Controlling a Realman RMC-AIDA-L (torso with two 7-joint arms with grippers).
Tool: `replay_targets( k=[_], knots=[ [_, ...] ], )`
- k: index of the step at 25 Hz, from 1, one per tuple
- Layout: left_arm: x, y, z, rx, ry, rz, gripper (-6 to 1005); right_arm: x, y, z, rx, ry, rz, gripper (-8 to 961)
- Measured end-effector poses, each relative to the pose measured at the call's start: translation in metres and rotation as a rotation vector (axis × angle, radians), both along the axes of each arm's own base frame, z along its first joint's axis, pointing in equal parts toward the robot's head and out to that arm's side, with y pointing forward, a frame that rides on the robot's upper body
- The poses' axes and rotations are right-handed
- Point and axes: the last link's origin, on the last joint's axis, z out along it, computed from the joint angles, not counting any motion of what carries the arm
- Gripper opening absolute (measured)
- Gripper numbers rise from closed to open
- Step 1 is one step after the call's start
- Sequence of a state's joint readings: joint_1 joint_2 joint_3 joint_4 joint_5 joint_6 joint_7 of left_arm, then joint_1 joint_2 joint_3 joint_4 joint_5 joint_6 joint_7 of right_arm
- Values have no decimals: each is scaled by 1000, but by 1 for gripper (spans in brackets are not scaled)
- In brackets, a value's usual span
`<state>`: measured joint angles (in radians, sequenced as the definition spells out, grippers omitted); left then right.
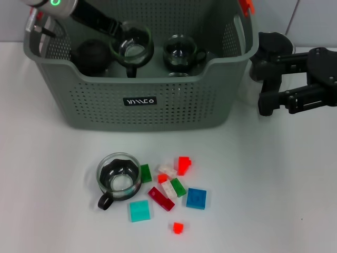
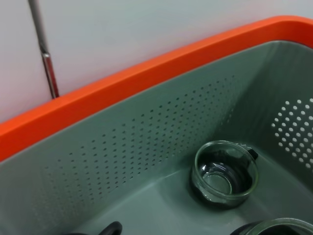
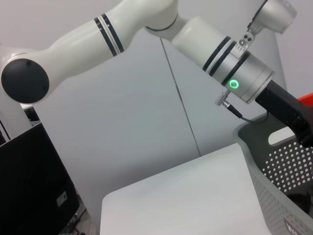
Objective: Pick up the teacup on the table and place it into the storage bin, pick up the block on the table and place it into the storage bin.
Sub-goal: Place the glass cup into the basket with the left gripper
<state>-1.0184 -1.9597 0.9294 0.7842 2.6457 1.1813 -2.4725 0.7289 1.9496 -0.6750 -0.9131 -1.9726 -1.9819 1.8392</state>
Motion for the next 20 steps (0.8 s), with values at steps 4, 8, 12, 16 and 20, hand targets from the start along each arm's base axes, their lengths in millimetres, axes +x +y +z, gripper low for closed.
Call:
replay_targets(
  k=[4, 8, 12, 16, 20],
  knots=[
    [-2, -1, -7, -12, 16, -5, 78, 1, 0, 0, 0, 0, -2, 897],
    [-4, -2, -15, -21, 50, -10, 78, 1, 0, 0, 1, 0, -1, 897],
    [-3, -3, -23, -27, 89, -19, 77, 1, 0, 0, 2, 0, 1, 897],
    [0, -2, -27, -29, 106, -30, 77, 1, 0, 0, 3, 0, 2, 897],
    [2, -2, -28, -34, 114, -35, 77, 1, 0, 0, 4, 0, 2, 897]
  ],
)
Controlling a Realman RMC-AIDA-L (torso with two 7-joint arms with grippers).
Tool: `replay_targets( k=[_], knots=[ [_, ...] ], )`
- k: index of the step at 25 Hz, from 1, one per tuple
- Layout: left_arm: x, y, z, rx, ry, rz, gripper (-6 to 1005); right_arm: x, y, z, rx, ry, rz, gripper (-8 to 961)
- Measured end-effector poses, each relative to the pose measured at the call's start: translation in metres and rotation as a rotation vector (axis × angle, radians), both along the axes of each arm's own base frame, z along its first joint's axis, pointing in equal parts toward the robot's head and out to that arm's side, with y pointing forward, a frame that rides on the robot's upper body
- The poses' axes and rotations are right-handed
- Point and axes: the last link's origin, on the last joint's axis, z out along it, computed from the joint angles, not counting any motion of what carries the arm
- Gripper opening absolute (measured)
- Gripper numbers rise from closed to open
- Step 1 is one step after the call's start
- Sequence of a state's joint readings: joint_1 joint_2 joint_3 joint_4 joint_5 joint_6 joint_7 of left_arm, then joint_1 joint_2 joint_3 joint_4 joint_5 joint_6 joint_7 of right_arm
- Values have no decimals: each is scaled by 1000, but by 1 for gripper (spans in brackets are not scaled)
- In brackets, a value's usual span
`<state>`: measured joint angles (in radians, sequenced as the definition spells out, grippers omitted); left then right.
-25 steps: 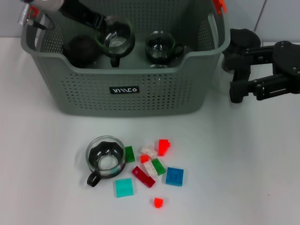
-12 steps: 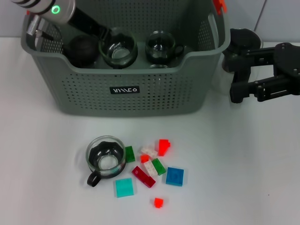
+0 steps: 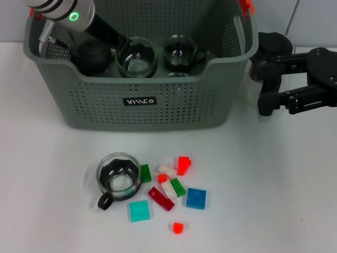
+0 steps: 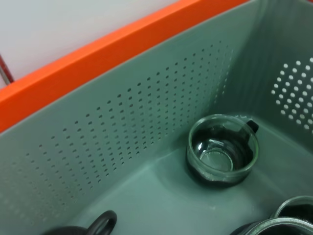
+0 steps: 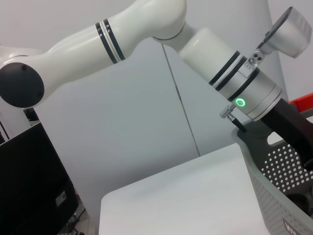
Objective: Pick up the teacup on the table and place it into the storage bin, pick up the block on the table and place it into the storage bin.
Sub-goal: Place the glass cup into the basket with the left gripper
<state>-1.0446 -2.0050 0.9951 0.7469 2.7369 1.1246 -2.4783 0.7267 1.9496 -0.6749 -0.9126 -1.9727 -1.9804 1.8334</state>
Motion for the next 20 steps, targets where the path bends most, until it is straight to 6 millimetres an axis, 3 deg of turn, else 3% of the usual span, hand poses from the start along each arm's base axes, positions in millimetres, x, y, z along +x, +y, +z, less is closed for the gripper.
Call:
replay_targets(
  k=[20],
  knots=[
    [2, -5, -15, -36, 101, -27, 77, 3, -1, -1, 2, 1, -2, 897]
  ],
)
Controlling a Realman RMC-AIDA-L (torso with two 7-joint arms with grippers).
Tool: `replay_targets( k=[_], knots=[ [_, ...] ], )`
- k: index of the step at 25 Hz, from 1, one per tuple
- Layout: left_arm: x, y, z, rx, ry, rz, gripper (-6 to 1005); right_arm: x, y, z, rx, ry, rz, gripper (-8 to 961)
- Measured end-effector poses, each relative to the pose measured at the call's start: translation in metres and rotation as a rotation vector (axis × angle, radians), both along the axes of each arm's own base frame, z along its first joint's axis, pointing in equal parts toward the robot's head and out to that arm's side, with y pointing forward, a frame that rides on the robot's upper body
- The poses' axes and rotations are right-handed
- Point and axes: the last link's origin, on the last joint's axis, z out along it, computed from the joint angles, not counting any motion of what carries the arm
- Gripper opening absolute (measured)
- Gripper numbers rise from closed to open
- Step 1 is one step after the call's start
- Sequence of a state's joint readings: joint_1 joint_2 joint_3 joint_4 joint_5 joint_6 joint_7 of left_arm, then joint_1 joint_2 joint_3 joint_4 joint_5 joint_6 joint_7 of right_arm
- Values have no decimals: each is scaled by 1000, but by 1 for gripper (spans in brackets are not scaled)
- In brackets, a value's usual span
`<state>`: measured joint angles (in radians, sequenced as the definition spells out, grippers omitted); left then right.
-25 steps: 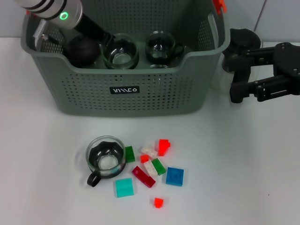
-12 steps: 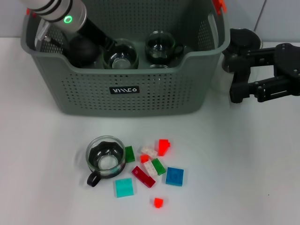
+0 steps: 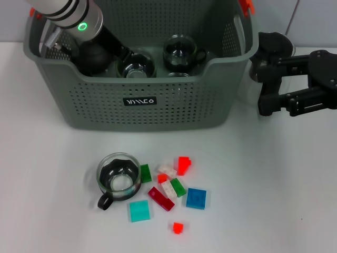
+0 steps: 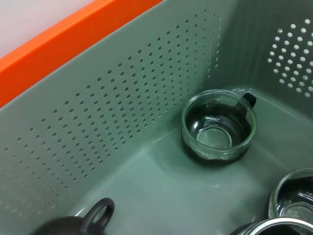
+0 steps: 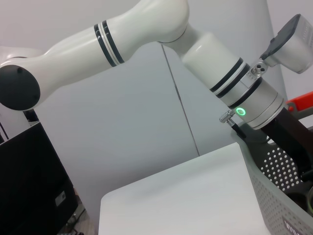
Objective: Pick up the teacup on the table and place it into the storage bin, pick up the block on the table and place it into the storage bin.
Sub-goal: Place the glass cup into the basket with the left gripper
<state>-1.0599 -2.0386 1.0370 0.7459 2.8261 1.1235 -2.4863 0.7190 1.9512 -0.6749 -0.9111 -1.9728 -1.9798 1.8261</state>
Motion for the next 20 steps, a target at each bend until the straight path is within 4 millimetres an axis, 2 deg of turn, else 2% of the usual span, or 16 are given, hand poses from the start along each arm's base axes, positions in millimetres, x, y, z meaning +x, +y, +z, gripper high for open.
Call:
replay_targets(
  k=[20],
  knots=[
    [2, -1, -3, -12, 28, -10, 78, 2, 0, 0, 8, -1, -4, 898]
  ],
)
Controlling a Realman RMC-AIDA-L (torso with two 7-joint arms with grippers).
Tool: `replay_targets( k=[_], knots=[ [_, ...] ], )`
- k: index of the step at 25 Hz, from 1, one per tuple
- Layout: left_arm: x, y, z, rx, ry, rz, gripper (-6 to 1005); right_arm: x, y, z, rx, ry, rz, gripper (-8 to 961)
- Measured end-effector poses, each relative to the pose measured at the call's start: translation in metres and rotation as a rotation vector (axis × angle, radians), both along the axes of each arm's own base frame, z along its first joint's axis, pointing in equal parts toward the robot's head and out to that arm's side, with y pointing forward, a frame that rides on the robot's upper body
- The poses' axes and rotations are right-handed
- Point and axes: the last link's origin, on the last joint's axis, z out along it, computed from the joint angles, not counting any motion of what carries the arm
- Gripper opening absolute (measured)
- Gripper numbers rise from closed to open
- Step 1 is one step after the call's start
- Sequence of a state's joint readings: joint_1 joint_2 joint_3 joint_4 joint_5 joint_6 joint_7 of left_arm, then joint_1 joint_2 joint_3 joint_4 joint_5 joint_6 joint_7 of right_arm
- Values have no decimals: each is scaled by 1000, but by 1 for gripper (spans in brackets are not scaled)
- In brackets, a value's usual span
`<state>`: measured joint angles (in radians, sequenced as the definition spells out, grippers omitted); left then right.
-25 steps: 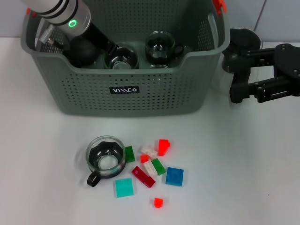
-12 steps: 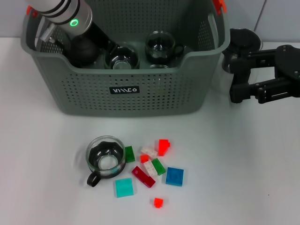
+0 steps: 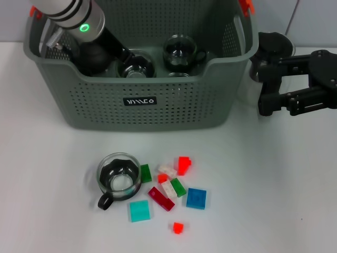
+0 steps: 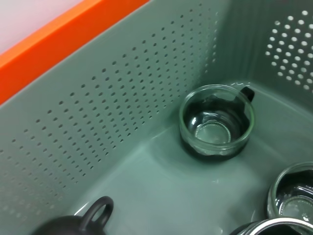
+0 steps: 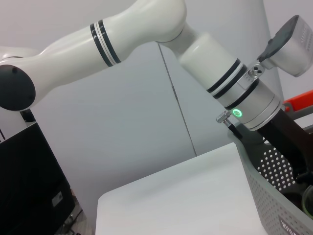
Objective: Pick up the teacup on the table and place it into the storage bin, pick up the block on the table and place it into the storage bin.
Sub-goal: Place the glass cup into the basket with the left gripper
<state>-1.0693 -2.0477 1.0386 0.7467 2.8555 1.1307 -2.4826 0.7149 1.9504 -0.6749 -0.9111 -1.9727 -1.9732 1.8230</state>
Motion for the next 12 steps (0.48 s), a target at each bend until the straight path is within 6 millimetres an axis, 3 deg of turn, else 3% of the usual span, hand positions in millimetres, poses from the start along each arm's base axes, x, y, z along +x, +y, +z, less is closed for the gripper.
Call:
replay_targets(
  k=[12],
  knots=[
    [2, -1, -5, -6, 2, -13, 77, 0, -1, -1, -2, 2, 2, 898]
  ],
)
